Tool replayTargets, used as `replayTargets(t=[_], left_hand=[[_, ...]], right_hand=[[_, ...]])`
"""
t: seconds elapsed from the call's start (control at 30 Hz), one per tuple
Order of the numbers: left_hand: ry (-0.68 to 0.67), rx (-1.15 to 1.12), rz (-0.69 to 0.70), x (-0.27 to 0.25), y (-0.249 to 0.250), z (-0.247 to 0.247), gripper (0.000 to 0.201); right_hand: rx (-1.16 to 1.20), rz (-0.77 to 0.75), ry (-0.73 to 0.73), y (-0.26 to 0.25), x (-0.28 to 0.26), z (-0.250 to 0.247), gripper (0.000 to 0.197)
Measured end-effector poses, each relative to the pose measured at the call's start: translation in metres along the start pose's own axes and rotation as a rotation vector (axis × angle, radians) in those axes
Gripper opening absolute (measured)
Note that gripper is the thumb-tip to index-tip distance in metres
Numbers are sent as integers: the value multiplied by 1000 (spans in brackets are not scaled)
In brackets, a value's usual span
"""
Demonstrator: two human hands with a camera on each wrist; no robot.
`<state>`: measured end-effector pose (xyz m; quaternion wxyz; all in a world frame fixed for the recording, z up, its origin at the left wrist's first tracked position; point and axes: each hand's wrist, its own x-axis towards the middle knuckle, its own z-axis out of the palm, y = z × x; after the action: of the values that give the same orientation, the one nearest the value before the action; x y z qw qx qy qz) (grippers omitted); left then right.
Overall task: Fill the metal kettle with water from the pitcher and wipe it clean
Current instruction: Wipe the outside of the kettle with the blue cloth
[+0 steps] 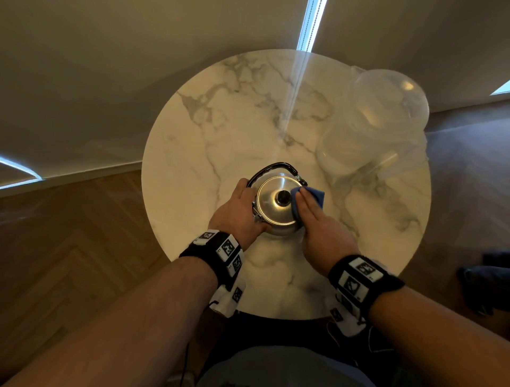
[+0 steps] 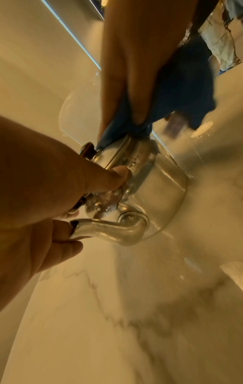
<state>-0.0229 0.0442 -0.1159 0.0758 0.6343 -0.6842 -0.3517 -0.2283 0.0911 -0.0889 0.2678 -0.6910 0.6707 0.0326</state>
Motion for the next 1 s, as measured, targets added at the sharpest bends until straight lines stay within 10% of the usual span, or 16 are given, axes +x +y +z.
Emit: replayTargets(t=[0.3,0.63,1.0], left_hand=[[4,48,-48,-6,16,-8,74],[135,140,-32,-11,37,-9,131],[280,34,-28,-11,56,-31,46]], right_hand=[[115,-93,-45,15,-15,8,95],[580,54,10,37,-10,7,69],[1000,105,117,61,5,5,55]])
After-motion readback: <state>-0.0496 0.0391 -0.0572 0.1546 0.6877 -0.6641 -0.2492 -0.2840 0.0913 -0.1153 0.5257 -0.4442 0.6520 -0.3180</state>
